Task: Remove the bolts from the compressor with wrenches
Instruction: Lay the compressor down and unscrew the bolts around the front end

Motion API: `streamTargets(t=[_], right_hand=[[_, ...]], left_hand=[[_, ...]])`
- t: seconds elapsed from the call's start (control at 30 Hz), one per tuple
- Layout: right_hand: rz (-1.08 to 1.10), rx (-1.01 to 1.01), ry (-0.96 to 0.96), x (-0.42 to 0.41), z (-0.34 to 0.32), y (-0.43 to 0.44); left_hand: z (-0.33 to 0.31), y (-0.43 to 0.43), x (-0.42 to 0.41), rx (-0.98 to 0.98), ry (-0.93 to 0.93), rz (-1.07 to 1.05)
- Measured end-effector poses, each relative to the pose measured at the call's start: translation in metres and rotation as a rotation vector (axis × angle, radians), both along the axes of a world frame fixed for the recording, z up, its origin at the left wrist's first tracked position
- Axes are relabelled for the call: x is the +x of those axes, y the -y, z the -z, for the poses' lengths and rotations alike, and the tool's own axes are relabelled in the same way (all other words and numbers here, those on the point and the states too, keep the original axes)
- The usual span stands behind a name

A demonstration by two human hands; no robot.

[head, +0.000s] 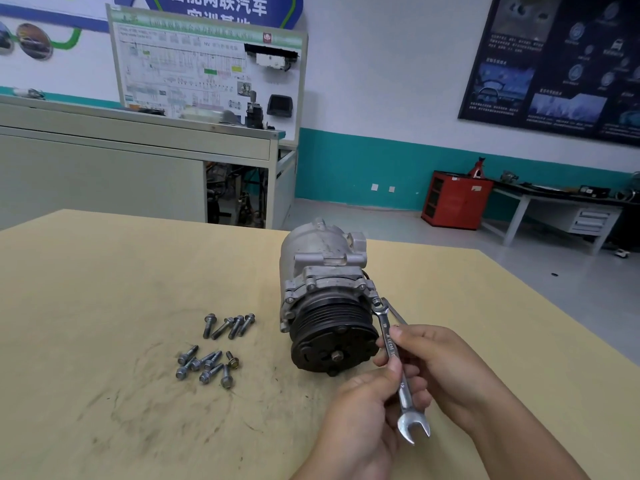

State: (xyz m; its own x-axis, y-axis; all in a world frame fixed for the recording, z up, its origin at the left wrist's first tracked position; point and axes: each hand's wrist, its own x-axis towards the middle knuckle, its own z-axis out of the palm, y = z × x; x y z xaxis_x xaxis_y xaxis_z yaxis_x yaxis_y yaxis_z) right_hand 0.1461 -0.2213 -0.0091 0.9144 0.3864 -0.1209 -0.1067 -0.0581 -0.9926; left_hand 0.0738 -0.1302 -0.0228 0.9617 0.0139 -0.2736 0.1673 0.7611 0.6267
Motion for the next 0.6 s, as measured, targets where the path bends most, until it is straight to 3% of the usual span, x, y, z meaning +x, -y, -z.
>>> streamTargets(t=[0.17,0.4,0.6], right_hand=[[-0.107,0.013,-0.12,0.005,0.002,0.005],[-0.091,0.099,-0.266,0.003,0.004,0.0],[-0.072,-0.025,-0.238,0.007,0.006,0.006]], left_hand=[[0.001,0.001,0.001,-0.056,-0.074,-0.011],[0.005,0.004,0.001,-0.135,-0.167,0.042],[0.005,0.017,0.007,-0.082,-0.197,0.003]])
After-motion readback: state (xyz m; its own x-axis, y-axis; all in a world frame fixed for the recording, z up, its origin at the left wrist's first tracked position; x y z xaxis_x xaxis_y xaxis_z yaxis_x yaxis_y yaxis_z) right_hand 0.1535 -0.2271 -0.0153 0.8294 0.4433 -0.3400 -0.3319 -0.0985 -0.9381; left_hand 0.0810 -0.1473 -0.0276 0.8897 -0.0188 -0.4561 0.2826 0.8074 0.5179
